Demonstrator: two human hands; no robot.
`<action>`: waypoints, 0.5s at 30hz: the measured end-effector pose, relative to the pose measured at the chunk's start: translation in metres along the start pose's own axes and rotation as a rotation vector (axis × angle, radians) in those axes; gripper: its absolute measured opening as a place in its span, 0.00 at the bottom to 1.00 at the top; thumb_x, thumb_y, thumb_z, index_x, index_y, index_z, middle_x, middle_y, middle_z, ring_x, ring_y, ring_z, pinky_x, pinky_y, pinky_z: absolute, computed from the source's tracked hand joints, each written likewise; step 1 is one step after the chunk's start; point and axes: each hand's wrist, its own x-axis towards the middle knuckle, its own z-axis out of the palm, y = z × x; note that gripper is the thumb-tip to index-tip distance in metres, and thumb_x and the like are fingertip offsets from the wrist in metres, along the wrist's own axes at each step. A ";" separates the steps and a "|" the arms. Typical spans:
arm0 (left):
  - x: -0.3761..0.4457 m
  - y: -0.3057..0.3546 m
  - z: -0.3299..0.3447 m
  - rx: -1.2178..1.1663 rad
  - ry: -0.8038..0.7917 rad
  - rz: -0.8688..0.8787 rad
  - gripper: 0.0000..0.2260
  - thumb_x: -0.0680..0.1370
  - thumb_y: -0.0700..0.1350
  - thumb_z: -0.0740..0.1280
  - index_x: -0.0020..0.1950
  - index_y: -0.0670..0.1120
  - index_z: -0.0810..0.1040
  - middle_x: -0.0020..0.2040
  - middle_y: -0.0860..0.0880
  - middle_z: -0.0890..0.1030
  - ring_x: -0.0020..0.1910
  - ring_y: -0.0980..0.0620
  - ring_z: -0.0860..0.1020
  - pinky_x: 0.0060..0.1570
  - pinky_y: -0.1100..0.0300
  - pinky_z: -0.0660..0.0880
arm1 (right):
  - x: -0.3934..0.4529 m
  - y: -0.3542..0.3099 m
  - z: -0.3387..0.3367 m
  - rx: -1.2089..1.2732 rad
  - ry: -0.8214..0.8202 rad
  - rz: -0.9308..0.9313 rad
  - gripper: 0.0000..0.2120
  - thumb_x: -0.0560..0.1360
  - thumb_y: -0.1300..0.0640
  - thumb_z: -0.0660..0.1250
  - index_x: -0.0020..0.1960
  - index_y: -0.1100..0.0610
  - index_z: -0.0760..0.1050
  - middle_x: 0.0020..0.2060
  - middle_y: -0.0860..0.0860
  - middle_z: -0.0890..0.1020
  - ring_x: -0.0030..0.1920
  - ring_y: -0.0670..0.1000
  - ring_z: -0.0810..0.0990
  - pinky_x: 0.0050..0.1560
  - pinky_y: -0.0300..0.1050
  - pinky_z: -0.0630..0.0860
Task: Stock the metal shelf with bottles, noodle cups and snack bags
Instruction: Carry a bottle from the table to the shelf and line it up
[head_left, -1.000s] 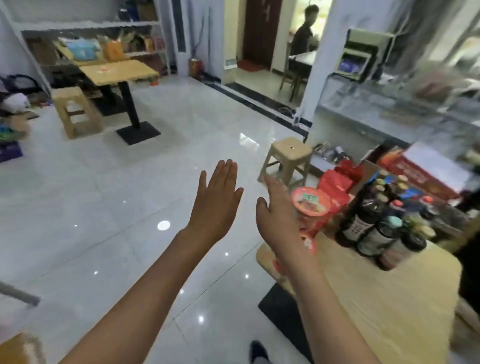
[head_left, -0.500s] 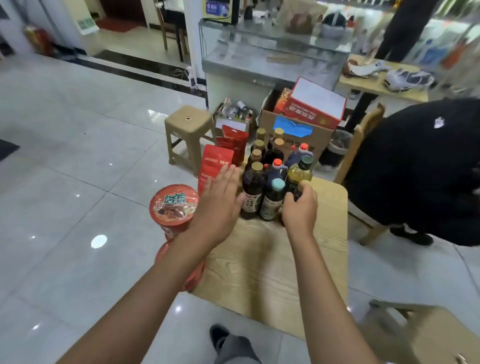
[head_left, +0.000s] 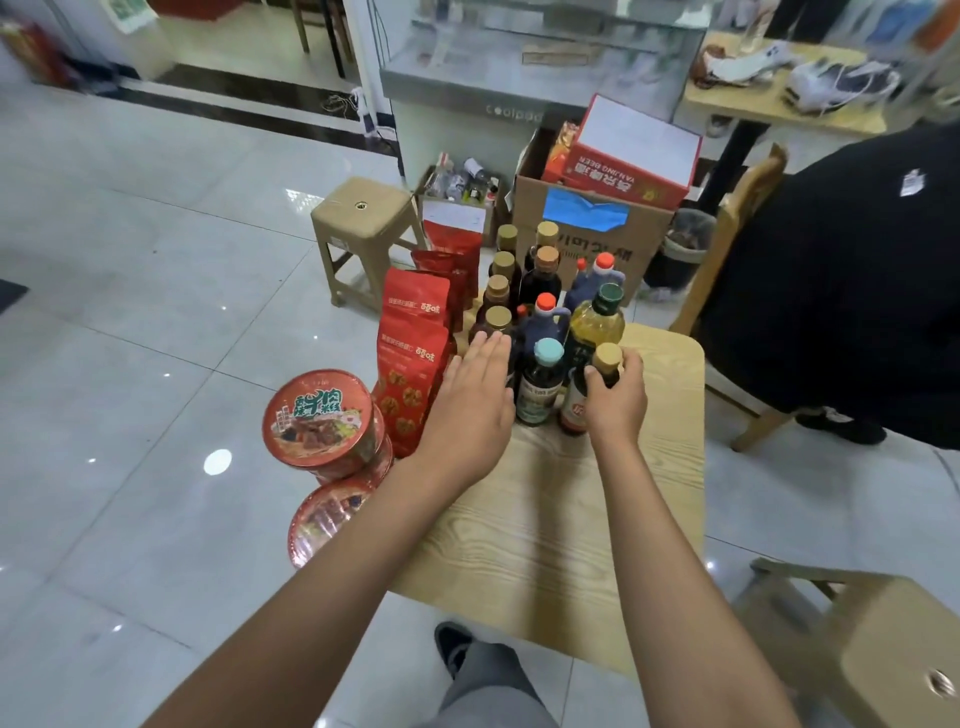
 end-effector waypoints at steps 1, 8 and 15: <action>0.001 0.001 0.001 -0.006 -0.007 0.000 0.25 0.83 0.43 0.54 0.80 0.45 0.50 0.80 0.49 0.53 0.79 0.54 0.47 0.78 0.53 0.47 | 0.000 0.002 -0.002 0.018 -0.003 0.004 0.17 0.78 0.58 0.67 0.65 0.51 0.70 0.57 0.50 0.79 0.56 0.51 0.77 0.53 0.44 0.73; 0.001 0.013 0.006 -0.080 -0.032 0.019 0.25 0.83 0.40 0.54 0.80 0.44 0.52 0.79 0.48 0.56 0.79 0.53 0.48 0.77 0.53 0.48 | -0.013 0.009 -0.023 0.056 -0.021 -0.060 0.15 0.77 0.59 0.69 0.61 0.49 0.71 0.52 0.44 0.79 0.55 0.48 0.79 0.57 0.47 0.77; -0.007 0.023 0.002 -0.180 -0.050 0.029 0.24 0.83 0.40 0.56 0.79 0.44 0.55 0.79 0.47 0.59 0.79 0.53 0.51 0.77 0.55 0.52 | -0.051 -0.050 -0.065 0.176 0.098 -0.213 0.16 0.76 0.57 0.70 0.61 0.49 0.72 0.56 0.43 0.78 0.55 0.37 0.75 0.56 0.36 0.73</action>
